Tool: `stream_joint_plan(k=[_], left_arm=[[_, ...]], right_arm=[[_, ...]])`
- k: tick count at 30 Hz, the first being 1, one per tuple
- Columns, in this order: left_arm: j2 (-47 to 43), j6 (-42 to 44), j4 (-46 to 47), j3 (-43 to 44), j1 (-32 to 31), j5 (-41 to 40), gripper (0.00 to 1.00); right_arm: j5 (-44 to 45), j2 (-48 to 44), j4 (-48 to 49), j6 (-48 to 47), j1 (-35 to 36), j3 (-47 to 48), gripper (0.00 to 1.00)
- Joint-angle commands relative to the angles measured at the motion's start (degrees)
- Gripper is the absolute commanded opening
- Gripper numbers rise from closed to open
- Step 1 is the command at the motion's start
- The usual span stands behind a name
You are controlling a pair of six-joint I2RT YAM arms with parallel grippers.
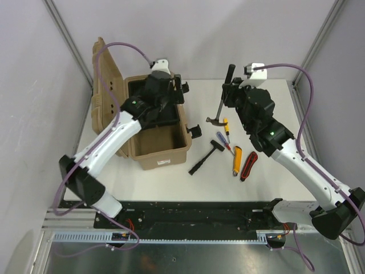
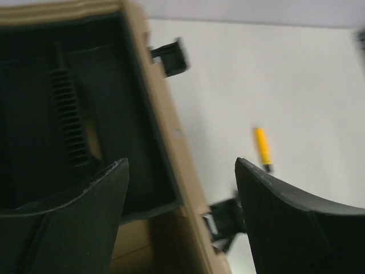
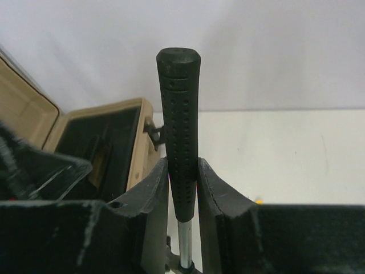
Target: Pack the tool kit
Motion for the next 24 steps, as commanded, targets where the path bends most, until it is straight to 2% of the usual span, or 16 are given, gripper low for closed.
stream_joint_plan(k=[1,5,10,19,21,24], left_arm=[[6.0,0.9,-4.6,4.9,0.0,-19.4,0.81],[12.1,1.1,-7.0,7.2,1.2,-23.7,0.85],[15.2,-2.3,-9.6,7.4,5.5,-20.9,0.84],[18.4,-3.8,-9.9,6.8,7.8,-18.9,0.84],[19.1,-4.8,-9.8,6.6,9.1,-16.4,0.81],[20.8,-5.4,-9.8,7.0,10.8,-12.4,0.70]], right_arm=[[2.7,-2.4,-2.0,3.0,1.9,-1.3,0.00],[3.2,-3.2,-4.6,4.4,2.5,-3.2,0.00],[2.5,-4.7,-7.7,7.2,1.7,-8.1,0.00],[-4.8,-5.0,-8.8,15.7,-1.0,-21.7,0.00],[-6.1,-4.5,-8.4,16.9,-1.5,-24.1,0.00],[-7.8,-3.7,-7.2,17.8,-2.5,-26.5,0.00]])
